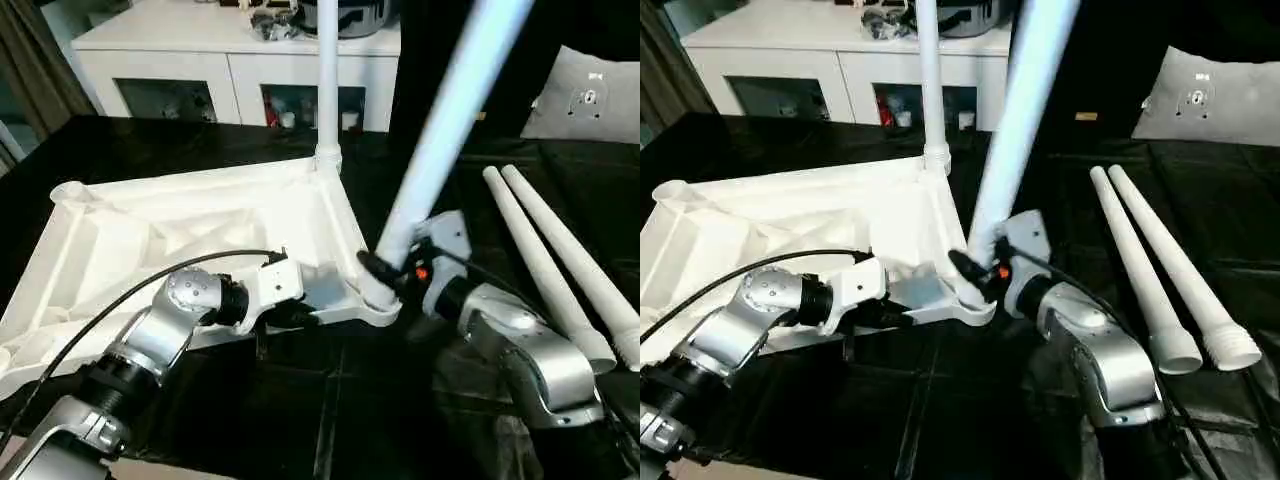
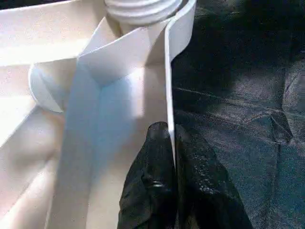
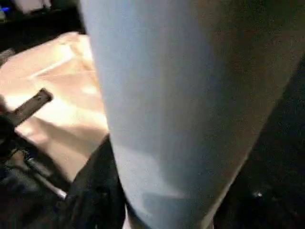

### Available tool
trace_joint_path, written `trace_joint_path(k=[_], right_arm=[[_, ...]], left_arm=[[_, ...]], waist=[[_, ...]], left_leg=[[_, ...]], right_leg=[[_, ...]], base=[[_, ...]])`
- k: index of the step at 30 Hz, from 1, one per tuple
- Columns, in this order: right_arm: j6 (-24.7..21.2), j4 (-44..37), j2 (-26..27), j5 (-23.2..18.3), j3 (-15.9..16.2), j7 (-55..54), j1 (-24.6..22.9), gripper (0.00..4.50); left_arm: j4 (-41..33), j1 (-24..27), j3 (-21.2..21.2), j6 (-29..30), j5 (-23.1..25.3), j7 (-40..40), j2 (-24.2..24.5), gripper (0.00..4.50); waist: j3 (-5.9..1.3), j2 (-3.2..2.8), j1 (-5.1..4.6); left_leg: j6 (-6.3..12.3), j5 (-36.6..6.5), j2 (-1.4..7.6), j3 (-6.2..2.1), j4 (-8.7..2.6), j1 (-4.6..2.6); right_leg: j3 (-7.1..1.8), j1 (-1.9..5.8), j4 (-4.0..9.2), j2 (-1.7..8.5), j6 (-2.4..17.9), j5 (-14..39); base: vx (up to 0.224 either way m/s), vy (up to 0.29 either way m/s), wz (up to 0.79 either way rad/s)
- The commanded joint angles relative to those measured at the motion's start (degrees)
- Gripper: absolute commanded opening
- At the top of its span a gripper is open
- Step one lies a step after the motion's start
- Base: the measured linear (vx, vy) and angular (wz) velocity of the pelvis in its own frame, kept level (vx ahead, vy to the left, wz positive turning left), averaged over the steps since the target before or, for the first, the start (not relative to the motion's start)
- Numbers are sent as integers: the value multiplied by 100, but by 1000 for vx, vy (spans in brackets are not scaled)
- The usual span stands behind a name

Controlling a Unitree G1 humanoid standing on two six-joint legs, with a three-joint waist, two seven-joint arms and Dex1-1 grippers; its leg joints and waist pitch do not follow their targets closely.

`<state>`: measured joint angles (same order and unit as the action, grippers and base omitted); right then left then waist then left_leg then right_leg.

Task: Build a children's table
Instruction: Insert table leg to table base

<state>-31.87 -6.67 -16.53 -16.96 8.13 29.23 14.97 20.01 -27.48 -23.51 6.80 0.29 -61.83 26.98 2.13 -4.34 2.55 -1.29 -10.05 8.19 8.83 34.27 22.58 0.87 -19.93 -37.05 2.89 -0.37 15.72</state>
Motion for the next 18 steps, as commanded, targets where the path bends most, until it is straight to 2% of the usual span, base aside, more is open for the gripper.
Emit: trace_joint_path(k=[1, 2, 6, 12, 14, 18], right_arm=[[-144, 188, -55, 88, 103, 104, 55, 190], [-188, 218, -55, 74, 105, 127, 71, 190], [-175, 325, -68, 107, 199, 224, 106, 190], [-244, 492, -183, 187, 289, 282, 187, 190], [-276, 442, -250, 210, 282, 340, 161, 190], [-298, 357, -319, 199, 226, 403, 104, 190]], left_arm=[[134, -66, 39, -170, 106, -104, 99, 0], [147, -80, 47, -193, 81, -127, 101, 0], [195, -128, 66, -201, 20, -205, 110, 0], [321, -185, 144, -211, -65, -241, 61, 0], [402, -194, 152, -225, -41, -245, 79, 0], [465, -189, 200, -240, -95, -264, 57, 0]], waist=[[-283, 73, 34], [-294, 52, 38], [-296, 53, 35], [-290, 69, 34], [-279, 62, 42], [-281, 76, 34]], left_leg=[[64, -1074, 449, -166, -416, -137], [75, -1017, 454, -163, -409, -141], [119, -968, 450, -163, -410, -137], [127, -980, 443, -153, -404, -141], [91, -1080, 458, -151, -412, -147], [95, -1073, 460, -155, -425, -140]], right_leg=[[-228, 133, 469, 557, 1372, -197], [-228, 126, 457, 557, 1375, -270], [-218, 125, 447, 550, 1394, -420], [-221, 123, 461, 553, 1418, -315], [-230, 115, 475, 561, 1412, -121], [-229, 117, 471, 555, 1398, -177]], base=[[0, 0, 0], [0, 0, 0], [0, 0, 0], [0, 0, 0], [0, 0, 0], [0, 0, 0]])
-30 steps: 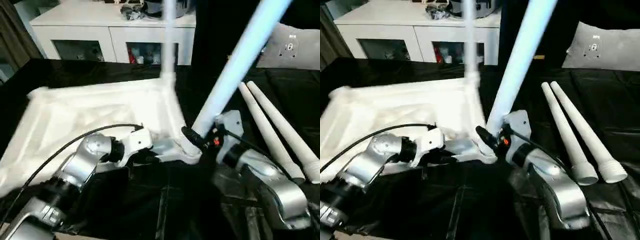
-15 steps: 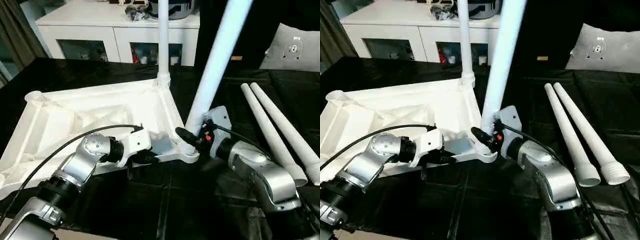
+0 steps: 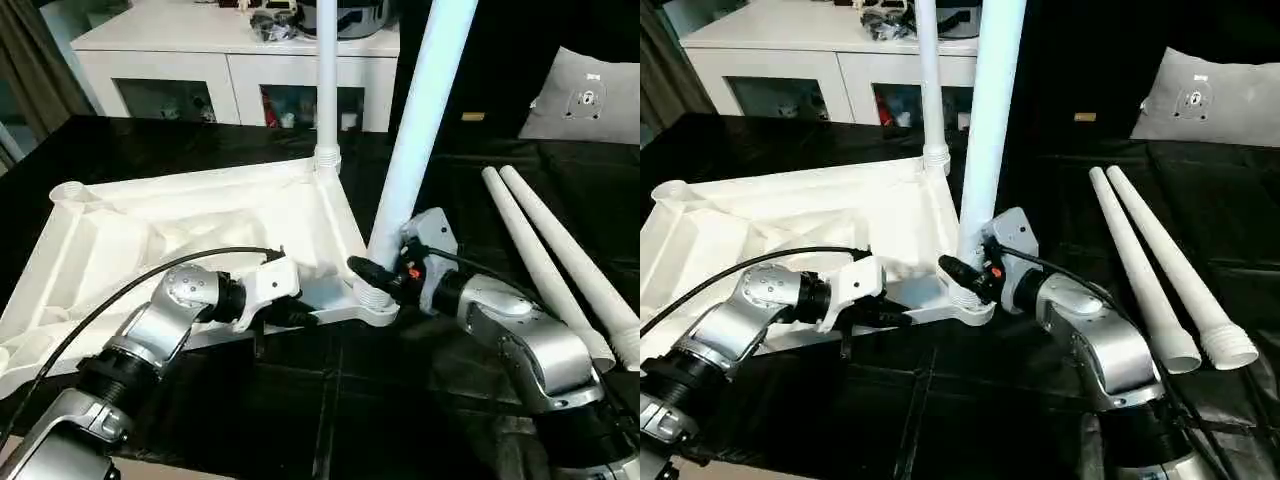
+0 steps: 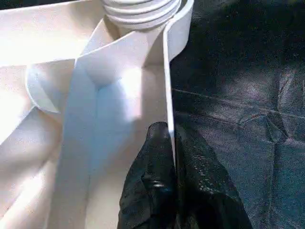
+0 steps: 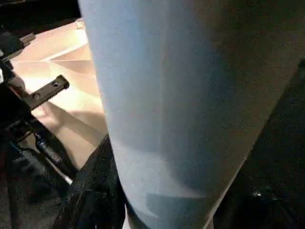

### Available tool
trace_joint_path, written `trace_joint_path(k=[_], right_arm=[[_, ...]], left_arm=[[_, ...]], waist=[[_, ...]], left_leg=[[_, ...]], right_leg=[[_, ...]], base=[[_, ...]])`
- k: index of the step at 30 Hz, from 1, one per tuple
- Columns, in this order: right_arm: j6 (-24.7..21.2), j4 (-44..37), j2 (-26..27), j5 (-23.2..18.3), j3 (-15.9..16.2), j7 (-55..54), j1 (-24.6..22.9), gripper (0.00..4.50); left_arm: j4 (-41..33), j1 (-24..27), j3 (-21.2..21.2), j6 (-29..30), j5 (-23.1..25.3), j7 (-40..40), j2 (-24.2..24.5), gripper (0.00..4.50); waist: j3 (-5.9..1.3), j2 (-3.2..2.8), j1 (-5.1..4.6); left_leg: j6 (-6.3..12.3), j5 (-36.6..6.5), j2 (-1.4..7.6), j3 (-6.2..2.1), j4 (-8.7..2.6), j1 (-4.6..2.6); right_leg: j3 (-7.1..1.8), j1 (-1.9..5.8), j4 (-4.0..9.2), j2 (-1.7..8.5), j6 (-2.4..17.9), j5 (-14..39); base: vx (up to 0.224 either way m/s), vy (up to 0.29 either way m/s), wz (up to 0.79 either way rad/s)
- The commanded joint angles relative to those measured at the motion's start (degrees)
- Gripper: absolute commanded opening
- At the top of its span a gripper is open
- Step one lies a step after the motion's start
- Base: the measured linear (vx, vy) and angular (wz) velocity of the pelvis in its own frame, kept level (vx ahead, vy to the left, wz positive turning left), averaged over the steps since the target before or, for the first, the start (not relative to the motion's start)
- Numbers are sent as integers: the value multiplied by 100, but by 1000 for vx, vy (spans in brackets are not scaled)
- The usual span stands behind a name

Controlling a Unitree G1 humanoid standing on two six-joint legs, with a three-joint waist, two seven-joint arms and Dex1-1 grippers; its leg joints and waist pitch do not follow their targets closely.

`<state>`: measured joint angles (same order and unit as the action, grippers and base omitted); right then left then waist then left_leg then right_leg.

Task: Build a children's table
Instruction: Insert table leg to table base

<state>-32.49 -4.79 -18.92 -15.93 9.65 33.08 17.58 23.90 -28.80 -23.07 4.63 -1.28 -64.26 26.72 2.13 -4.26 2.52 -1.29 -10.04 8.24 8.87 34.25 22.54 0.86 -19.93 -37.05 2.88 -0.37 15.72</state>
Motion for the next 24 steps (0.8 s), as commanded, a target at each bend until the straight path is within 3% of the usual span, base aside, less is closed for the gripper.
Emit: trace_joint_path(k=[1, 12, 19, 21, 24], right_arm=[[-227, 153, -95, 93, 60, 28, -171, 190], [-257, 113, -100, 33, 25, 30, -190, 190], [-228, 246, -107, 69, -18, 26, -149, 190], [-235, 256, -98, 54, -36, 25, -147, 190], [-220, 392, -25, -13, -71, 68, -102, 190]], left_arm=[[76, -53, 177, 1, 27, -23, 67, 0], [148, -63, 183, -19, -2, -84, 116, 0], [6, -5, 183, 33, -95, -267, 160, 0], [0, -4, 186, 40, -108, -292, 163, 0], [21, -17, 175, 16, -121, -351, 167, 0]], waist=[[-279, 66, 42], [-260, 65, 34], [-263, 75, 25], [-261, 38, 24], [-252, 49, 9]], left_leg=[[94, -1088, 455, -159, -423, -138], [33, -1251, 461, -163, -447, -142], [49, -1201, 460, -160, -447, -137], [54, -1186, 461, -162, -445, -136], [5, -1322, 461, -164, -458, -143]], right_leg=[[-230, 115, 473, 560, 1395, -139], [-241, 96, 505, 561, 1380, 167], [-241, 100, 497, 566, 1397, 49], [-242, 97, 498, 571, 1401, 37], [-245, 90, 515, 570, 1407, 225]], base=[[0, 0, 0], [0, 0, 0], [0, 0, 0], [0, 0, 0], [0, 0, 0]])
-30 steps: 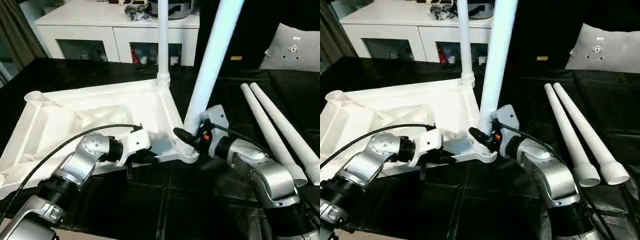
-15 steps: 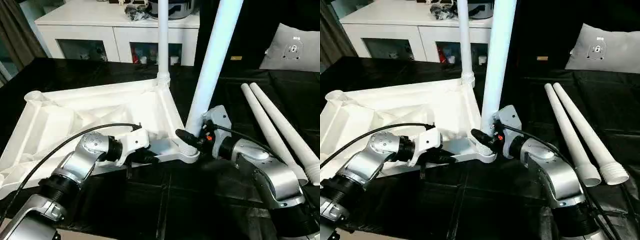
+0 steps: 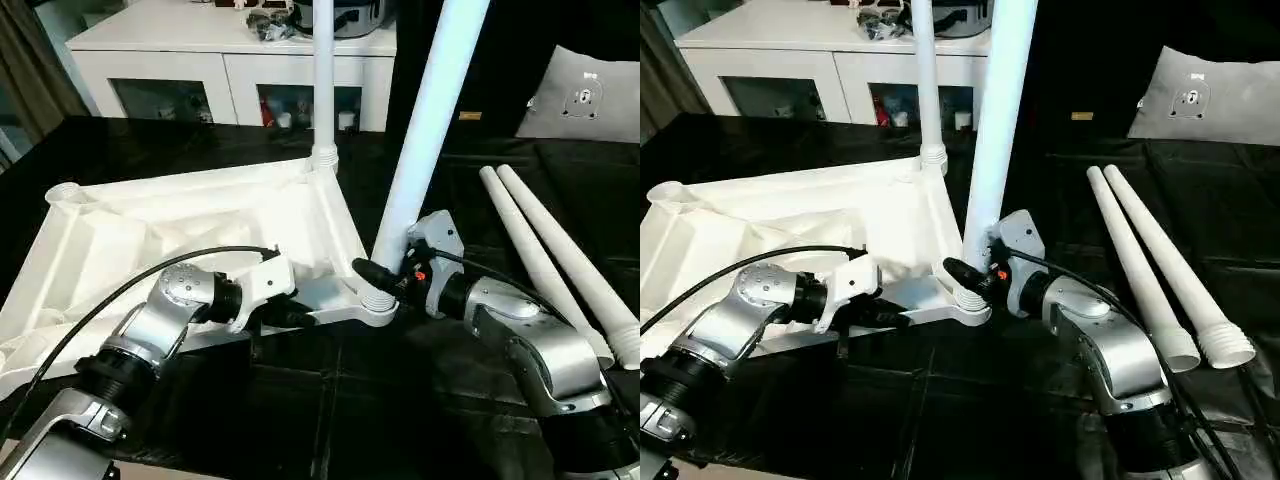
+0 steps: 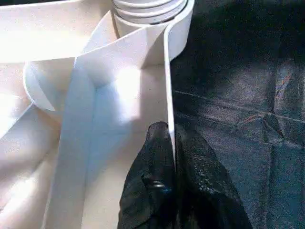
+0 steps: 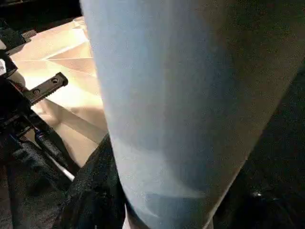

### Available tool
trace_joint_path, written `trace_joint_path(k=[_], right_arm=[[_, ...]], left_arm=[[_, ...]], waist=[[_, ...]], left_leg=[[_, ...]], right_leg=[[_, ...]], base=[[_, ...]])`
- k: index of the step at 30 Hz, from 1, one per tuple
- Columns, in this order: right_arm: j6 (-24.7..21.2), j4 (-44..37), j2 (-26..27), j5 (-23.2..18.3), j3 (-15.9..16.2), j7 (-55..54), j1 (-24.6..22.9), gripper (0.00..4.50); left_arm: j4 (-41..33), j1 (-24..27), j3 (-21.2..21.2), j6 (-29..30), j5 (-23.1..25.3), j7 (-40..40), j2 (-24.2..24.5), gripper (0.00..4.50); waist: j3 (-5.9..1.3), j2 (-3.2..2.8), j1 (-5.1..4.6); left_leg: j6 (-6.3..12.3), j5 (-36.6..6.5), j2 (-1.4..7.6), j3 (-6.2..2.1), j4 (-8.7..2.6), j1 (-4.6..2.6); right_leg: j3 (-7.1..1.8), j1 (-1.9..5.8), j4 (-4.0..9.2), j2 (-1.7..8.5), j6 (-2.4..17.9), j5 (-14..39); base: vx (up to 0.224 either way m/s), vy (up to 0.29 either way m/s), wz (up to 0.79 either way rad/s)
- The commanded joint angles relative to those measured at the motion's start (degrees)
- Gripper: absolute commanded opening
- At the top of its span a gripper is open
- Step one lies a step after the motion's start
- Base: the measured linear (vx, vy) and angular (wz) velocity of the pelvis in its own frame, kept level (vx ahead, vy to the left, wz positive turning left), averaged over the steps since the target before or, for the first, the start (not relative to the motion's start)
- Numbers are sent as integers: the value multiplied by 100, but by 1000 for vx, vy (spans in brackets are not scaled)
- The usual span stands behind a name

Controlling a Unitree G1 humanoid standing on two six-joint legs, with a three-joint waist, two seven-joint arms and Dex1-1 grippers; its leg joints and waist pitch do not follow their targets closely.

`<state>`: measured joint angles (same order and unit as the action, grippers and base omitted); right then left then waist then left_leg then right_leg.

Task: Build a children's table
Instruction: Insert table leg to table base

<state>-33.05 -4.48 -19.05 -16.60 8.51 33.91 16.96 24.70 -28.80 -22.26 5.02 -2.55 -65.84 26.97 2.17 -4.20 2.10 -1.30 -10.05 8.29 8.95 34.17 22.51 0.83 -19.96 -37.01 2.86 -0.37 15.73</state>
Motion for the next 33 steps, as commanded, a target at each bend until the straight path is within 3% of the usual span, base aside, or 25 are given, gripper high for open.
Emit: trace_joint_path(k=[1, 8, 19, 20, 21, 22, 26, 29, 32, 33], right_arm=[[-152, 431, -6, 54, 65, 24, -26, 190], [-165, 471, -103, 78, 117, 151, -76, 190], [-89, 818, 308, -419, -505, 28, -212, 190], [-82, 836, 329, -451, -555, 23, -243, 189], [-27, 861, 351, -453, -595, -3, -308, 189], [168, 929, 394, -404, -635, -72, -481, 189], [437, 940, 512, -364, -681, -186, -734, 189], [805, 739, 491, -144, -515, -197, -1038, 189], [1176, 563, 271, 300, -182, -210, -1169, 189], [1242, 553, 205, 411, -97, -204, -1170, 189]], left_arm=[[-56, -22, 93, -25, 1, -204, 140, 0], [-33, -43, 86, -43, 28, -203, 160, 0], [-12, -89, 152, -19, -53, -184, 85, 0], [-15, -93, 165, -5, -67, -176, 73, 0], [-17, -90, 184, 6, -89, -163, 59, 0], [-21, -91, 200, 21, -106, -146, 39, 0], [-24, -89, 215, 33, -120, -120, 15, 0], [-13, -105, 211, 30, -110, -104, 0, 0], [-4, -120, 193, 1, -63, -118, 13, 0], [-6, -120, 193, 1, -59, -122, 15, 0]], waist=[[-254, 43, 43], [-259, 45, 47], [-249, 0, 35], [-253, -28, 41], [-254, -4, 34], [-254, -34, 49], [-244, -19, 57], [-245, -32, 68], [-261, -50, 82], [-268, -30, 85]], left_leg=[[-10, -1370, 455, -174, -453, -138], [30, -1250, 457, -164, -446, -135], [-78, -1528, 471, -179, -480, -149], [-88, -1537, 468, -183, -483, -150], [-87, -1524, 471, -181, -487, -147], [-88, -1510, 469, -178, -481, -150], [-103, -1591, 471, -176, -503, -151], [-143, -1700, 483, -190, -526, -158], [-113, -1538, 478, -185, -520, -156], [-79, -1438, 474, -179, -512, -157]], right_leg=[[-242, 91, 513, 571, 1419, 278], [-248, 103, 507, 571, 1429, 11], [-254, 80, 525, 577, 1472, 237], [-248, 82, 516, 572, 1462, 213], [-246, 84, 516, 568, 1465, 142], [-250, 80, 518, 581, 1465, 120], [-251, 72, 539, 576, 1426, 220], [-250, 68, 550, 570, 1371, 335], [-246, 78, 535, 561, 1323, 18], [-242, 92, 532, 558, 1317, -183]], base=[[0, 0, 0], [0, 0, 0], [0, 0, 0], [0, 0, 0], [0, 0, 0], [0, 0, 0], [0, 0, 0], [0, 0, 0], [0, 0, 0], [0, 0, 0]])
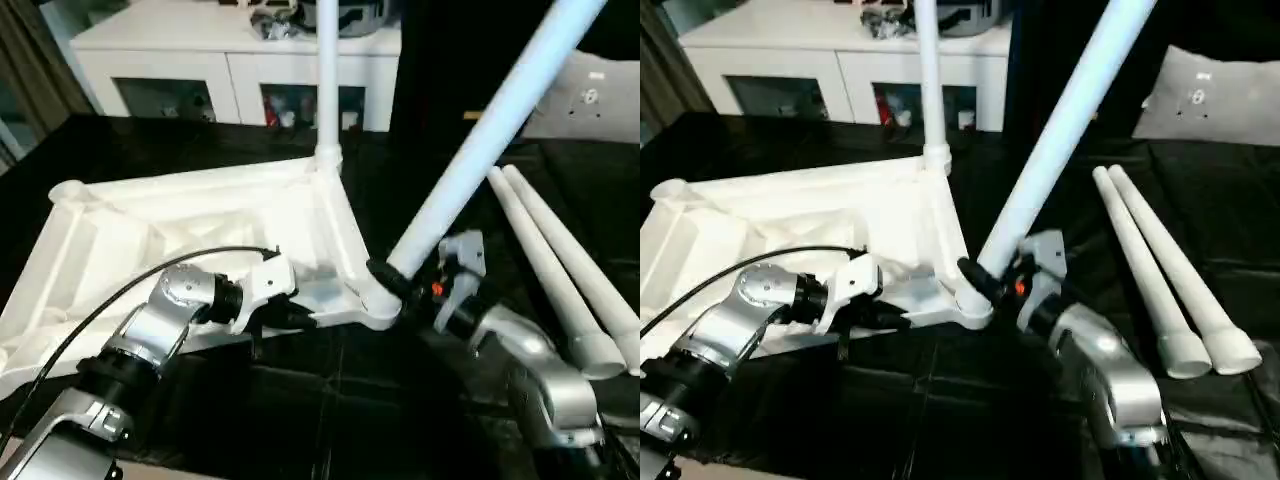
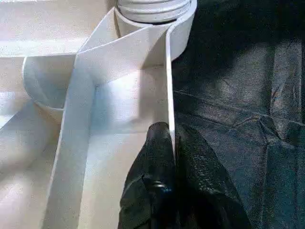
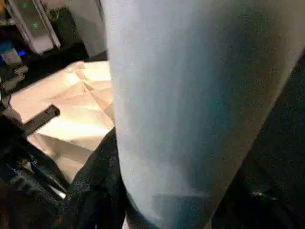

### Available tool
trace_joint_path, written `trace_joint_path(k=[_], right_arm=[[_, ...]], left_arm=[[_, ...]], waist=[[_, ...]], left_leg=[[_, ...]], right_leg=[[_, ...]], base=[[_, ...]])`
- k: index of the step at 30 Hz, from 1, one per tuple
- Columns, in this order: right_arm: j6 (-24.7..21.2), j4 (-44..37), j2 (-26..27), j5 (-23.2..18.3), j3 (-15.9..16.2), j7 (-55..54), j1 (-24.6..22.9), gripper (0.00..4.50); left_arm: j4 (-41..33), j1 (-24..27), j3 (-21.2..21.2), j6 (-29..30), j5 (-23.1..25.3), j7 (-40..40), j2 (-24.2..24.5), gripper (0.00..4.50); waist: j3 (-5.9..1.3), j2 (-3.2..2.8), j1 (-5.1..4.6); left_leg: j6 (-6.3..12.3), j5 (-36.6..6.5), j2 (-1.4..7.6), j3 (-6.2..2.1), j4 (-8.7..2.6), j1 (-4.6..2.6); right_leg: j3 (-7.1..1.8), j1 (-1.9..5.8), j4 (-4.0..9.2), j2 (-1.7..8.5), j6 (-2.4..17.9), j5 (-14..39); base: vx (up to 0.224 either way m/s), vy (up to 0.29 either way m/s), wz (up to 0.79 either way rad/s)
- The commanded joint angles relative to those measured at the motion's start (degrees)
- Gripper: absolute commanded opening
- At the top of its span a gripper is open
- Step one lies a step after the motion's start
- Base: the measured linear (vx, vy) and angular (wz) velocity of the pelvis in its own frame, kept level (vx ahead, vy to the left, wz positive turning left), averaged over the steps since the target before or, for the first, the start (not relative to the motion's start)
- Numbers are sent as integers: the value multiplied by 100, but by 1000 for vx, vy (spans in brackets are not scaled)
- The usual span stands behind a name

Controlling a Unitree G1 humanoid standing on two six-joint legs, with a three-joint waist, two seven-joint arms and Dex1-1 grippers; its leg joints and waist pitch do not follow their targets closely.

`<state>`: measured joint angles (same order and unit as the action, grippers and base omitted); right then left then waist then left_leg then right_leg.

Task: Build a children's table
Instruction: Insert table leg to table base

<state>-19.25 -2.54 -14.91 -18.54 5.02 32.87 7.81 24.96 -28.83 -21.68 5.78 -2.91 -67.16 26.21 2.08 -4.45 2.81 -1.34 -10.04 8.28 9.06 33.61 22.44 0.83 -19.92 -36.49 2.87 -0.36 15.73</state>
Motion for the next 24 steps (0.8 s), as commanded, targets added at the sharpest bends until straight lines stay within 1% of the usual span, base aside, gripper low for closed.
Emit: trace_joint_path(k=[1, 2, 3, 4, 5, 6, 7, 8, 9, 11, 12, 13, 15, 16, 17, 18, 19, 20, 21, 22, 23, 24], right_arm=[[-80, 366, -256, 688, 316, -84, -252, 189], [-23, 377, -304, 770, 382, -67, -244, 189], [48, 405, -380, 877, 501, -1, -216, 189], [66, 414, -402, 904, 536, 24, -206, 189], [124, 442, -467, 988, 640, 87, -185, 189], [146, 477, -536, 1037, 755, 210, -157, 189], [158, 485, -554, 1049, 785, 237, -153, 189], [181, 507, -607, 1077, 876, 334, -140, 189], [185, 519, -640, 1089, 933, 402, -131, 189], [171, 531, -729, 1090, 1084, 607, -119, 189], [140, 509, -757, 1061, 1128, 686, -135, 189], [89, 462, -782, 1015, 1161, 760, -171, 189], [34, 414, -805, 949, 1199, 865, -213, 189], [-76, 341, -827, 800, 1254, 1051, -298, 189], [-107, 313, -835, 755, 1272, 1108, -330, 189], [-173, 275, -849, 684, 1303, 1198, -371, 189], [-228, 213, -868, 631, 1323, 1253, -414, 189], [-284, 150, -878, 568, 1335, 1304, -447, 189], [-366, 86, -869, 488, 1333, 1326, -473, 189], [-462, 20, -847, 402, 1329, 1338, -496, 189], [-471, 14, -845, 395, 1329, 1339, -498, 189], [-505, -34, -841, 380, 1340, 1336, -516, 189]], left_arm=[[-32, -117, 139, -75, -17, 5, 91, 0], [-40, -114, 134, -77, -6, -9, 100, 0], [-56, -104, 128, -80, 12, -31, 118, 0], [-61, -101, 126, -81, 16, -37, 123, 0], [-88, -84, 124, -76, 20, -51, 137, 0], [-113, -68, 118, -71, 22, -67, 151, 0], [-118, -65, 117, -70, 23, -73, 154, 0], [-135, -56, 115, -67, 24, -87, 164, 0], [-145, -51, 116, -64, 23, -95, 169, 0], [-172, -50, 120, -56, 16, -129, 188, 0], [-181, -61, 123, -49, 9, -150, 196, 0], [-194, -74, 129, -39, -5, -177, 202, 0], [-168, -116, 138, -36, -19, -205, 196, 0], [-17, -263, 148, -82, -34, -274, 155, 0], [42, -320, 149, -102, -39, -302, 139, 0], [198, -465, 143, -156, -30, -349, 97, 0], [280, -564, 137, -181, -23, -383, 76, 0], [406, -697, 130, -223, 1, -409, 51, 0], [574, -850, 128, -287, 34, -426, 19, 0], [755, -1003, 134, -343, 55, -444, -17, 0], [771, -1016, 135, -348, 57, -446, -20, 0], [884, -1113, 138, -392, 78, -449, -39, 0]], waist=[[-258, 5, 24], [-255, 1, 30], [-248, -17, 26], [-245, -11, 26], [-228, -7, 21], [-219, 27, 16], [-218, 11, 17], [-224, 44, 11], [-228, 28, 19], [-241, 50, 22], [-243, 52, 27], [-207, 52, 23], [-217, 59, 24], [-160, 55, 19], [-161, 58, 21], [-108, 27, 22], [-51, 2, 20], [-57, 18, 25], [-42, 27, 36], [1, 29, 44], [25, 19, 47], [31, 28, 54]], left_leg=[[-19, -1354, 472, -184, -447, -141], [-15, -1324, 474, -189, -445, -137], [-1, -1398, 470, -187, -451, -145], [-4, -1450, 470, -188, -451, -146], [-19, -1569, 469, -187, -459, -142], [-40, -1662, 475, -192, -472, -151], [-52, -1704, 479, -195, -475, -157], [-40, -1696, 489, -192, -476, -157], [-31, -1660, 489, -197, -471, -154], [55, -1469, 489, -187, -455, -139], [132, -1339, 483, -185, -445, -137], [167, -1300, 482, -184, -452, -126], [257, -1223, 482, -183, -442, -132], [288, -1294, 478, -184, -456, -131], [286, -1340, 483, -184, -462, -143], [266, -1434, 482, -187, -482, -145], [193, -1648, 482, -190, -513, -161], [152, -1748, 489, -191, -519, -181], [77, -1859, 502, -195, -532, -195], [40, -1946, 495, -189, -549, -193], [17, -2004, 494, -193, -558, -198], [-58, -2095, 506, -193, -576, -214]], right_leg=[[-242, 100, 479, 566, 1312, -318], [-238, 99, 473, 564, 1300, -332], [-236, 90, 485, 563, 1302, -250], [-239, 93, 491, 566, 1308, -177], [-246, 89, 506, 571, 1312, 33], [-246, 89, 523, 571, 1306, 283], [-249, 84, 521, 571, 1308, 380], [-260, 83, 529, 571, 1315, 397], [-260, 86, 517, 575, 1324, 350], [-260, 106, 507, 577, 1338, 65], [-249, 110, 492, 567, 1351, -135], [-248, 90, 498, 565, 1350, -202], [-240, 109, 493, 570, 1361, -377], [-243, 85, 513, 557, 1350, -318], [-243, 85, 517, 557, 1345, -251], [-246, 58, 537, 555, 1335, -108], [-255, 31, 570, 544, 1311, 163], [-264, 36, 582, 548, 1302, 299], [-276, 28, 584, 562, 1313, 440], [-288, 10, 606, 569, 1295, 601], [-294, 7, 618, 581, 1283, 738], [-303, 11, 631, 600, 1282, 928]], base=[[0, 0, 0], [0, 0, 0], [0, 0, 0], [0, 0, 0], [0, 0, 0], [0, 0, 0], [0, 0, 0], [0, 0, 0], [0, 0, 0], [0, 0, 0], [0, 0, 0], [0, 0, 0], [0, 0, 0], [0, 0, 0], [0, 0, 0], [0, 0, 0], [0, 0, 0], [0, 0, 0], [0, 0, 0], [0, 0, 0], [0, 0, 0], [0, 0, 0]])
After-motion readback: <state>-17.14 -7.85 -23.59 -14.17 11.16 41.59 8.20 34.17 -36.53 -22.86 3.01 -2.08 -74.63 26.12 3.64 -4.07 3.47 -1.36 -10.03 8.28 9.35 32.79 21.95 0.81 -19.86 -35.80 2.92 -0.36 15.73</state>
